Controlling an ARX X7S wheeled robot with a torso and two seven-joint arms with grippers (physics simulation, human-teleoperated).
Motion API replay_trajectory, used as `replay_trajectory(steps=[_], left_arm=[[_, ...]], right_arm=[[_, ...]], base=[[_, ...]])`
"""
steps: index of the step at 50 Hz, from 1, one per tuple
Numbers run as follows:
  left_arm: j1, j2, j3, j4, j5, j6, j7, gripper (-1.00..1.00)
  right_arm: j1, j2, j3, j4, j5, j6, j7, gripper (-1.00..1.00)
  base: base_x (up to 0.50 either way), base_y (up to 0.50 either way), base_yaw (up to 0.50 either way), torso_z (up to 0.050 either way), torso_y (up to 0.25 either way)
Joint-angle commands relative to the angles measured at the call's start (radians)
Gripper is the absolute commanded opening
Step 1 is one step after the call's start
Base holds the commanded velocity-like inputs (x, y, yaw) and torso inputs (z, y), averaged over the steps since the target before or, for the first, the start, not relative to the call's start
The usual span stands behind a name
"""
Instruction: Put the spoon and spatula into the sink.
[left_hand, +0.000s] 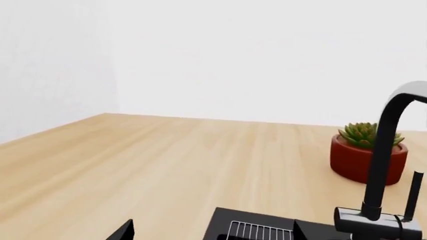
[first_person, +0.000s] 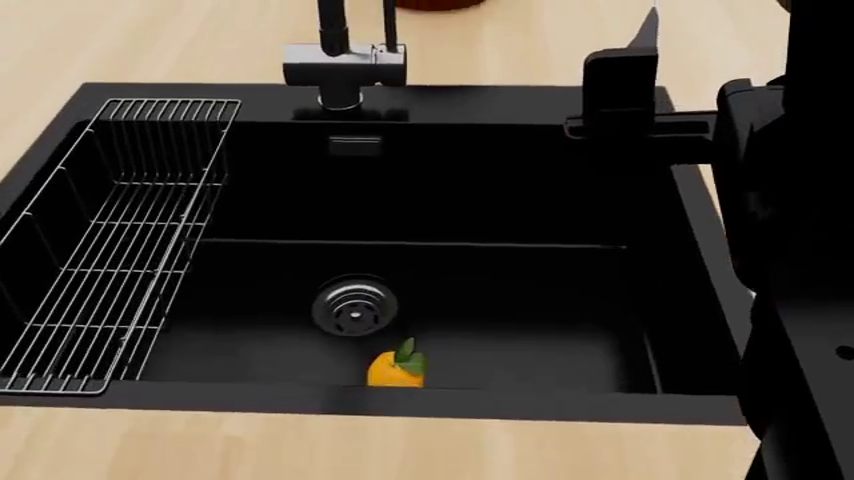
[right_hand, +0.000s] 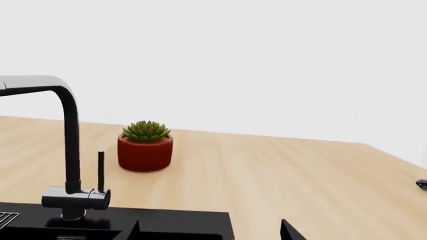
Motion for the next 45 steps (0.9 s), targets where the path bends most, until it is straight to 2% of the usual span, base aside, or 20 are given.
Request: replay_trajectory(steps=[1,38,41,43,45], left_arm=[[0.005,0.003,0.000,-0.003,-0.005,0.003,-0.002,1.00],[0.010,0.005,0.001,-0.008,-0.019,0.004,-0.010,1.00],[0.008,0.004,0.001,-0.010,-0.020,0.003,-0.011,1.00],[0.008,0.004,0.003,-0.011,-0.020,0.004,-0.011,1.00],[0.008,0.004,0.004,-0.014,-0.020,0.007,-0.012,1.00]], right_arm=[[-0.017,-0.001,0.020,-0.010,0.019,0.004,0.009,1.00],[-0.052,0.019,0.048,-0.031,0.099,0.014,0.061,1.00],[-0.057,0.051,0.045,-0.022,0.149,0.025,0.141,1.00],[-0.056,0.097,0.070,-0.005,0.307,0.025,0.272,1.00],[-0.055,0.163,0.106,0.028,0.554,0.025,0.489,1.00]], base=[[0.28,0.00,0.00,0.000,0.000],[0.10,0.00,0.00,0.000,0.000],[0.00,0.00,0.00,0.000,0.000],[0.00,0.00,0.00,0.000,0.000],[0.00,0.00,0.00,0.000,0.000]])
